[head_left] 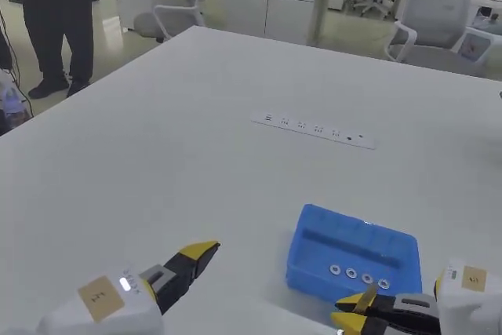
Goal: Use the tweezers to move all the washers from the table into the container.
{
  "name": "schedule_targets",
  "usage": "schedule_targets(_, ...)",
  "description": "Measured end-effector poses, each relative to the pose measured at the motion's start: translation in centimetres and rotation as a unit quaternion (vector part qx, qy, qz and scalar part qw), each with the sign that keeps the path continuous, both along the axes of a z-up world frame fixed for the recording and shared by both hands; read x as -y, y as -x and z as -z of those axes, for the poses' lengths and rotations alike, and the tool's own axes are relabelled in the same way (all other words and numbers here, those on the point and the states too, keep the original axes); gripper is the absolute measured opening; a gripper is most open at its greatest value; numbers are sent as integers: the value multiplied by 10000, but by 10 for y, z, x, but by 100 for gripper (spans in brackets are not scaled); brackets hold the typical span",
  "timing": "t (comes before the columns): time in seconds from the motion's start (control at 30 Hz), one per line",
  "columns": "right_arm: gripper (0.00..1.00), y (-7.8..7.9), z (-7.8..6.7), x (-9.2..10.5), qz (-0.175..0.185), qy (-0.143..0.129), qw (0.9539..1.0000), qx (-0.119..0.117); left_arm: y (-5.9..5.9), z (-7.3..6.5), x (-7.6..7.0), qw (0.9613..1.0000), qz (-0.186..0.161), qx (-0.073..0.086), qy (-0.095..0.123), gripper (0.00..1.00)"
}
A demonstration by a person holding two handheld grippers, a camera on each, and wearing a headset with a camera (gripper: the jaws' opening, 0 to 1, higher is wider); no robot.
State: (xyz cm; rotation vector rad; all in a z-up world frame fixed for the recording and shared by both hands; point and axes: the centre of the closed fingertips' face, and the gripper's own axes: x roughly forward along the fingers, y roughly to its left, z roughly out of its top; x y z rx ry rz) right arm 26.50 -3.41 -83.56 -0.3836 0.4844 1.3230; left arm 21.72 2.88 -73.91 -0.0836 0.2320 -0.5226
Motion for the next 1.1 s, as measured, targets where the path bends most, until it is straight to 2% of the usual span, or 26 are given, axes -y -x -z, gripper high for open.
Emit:
schedule_targets(0.03, 2, -1, 0, 0, 52, -16, 10000, -33, 0, 0, 0, 10000, -1, -1, -1, 89)
schedule_targets(0.1, 2, -8, 0, 2, 420, -190, 9984, -319, -1, 0, 0, 10000, -7, 3, 2, 89)
schedule_targets(0.2, 3, -16, -6, 6, 888, -575, 9911, -804, -1, 0, -1, 10000, -21, 3, 19, 89)
schedule_targets(0.27, 3, -19, -13, 8, 1051, -795, 9857, -1049, -1, 0, -1, 10000, -29, 5, 9, 89)
schedule_targets(0.4, 3, -27, -35, 8, 1254, -1257, 9762, -1243, -1, 0, -1, 10000, -21, 7, 18, 89)
schedule_targets(0.5, 3, -33, -53, 7, 1299, -1555, 9702, -1326, -1, 0, -1, 10000, -17, 5, 7, 89)
schedule_targets(0.67, 3, -41, -67, 4, 1344, -1670, 9689, -1236, 0, 0, 1, 10000, 5, -10, 8, 89)
schedule_targets(0.8, 3, -50, -78, 0, 1423, -1892, 9630, -1284, 0, 0, 0, 10000, 2, -16, 14, 89)
schedule_targets(0.9, 3, -55, -79, -5, 1396, -1808, 9662, -1194, 0, 0, -1, 10000, -21, -14, 14, 89)
schedule_targets(1.03, 3, -69, -77, -12, 1458, -1782, 9658, -1190, 0, 1, -1, 10000, -13, -20, 13, 89)
schedule_targets(1.1, 3, -76, -72, -16, 1472, -1688, 9679, -1142, 0, 1, -1, 10000, -12, -17, 9, 89)
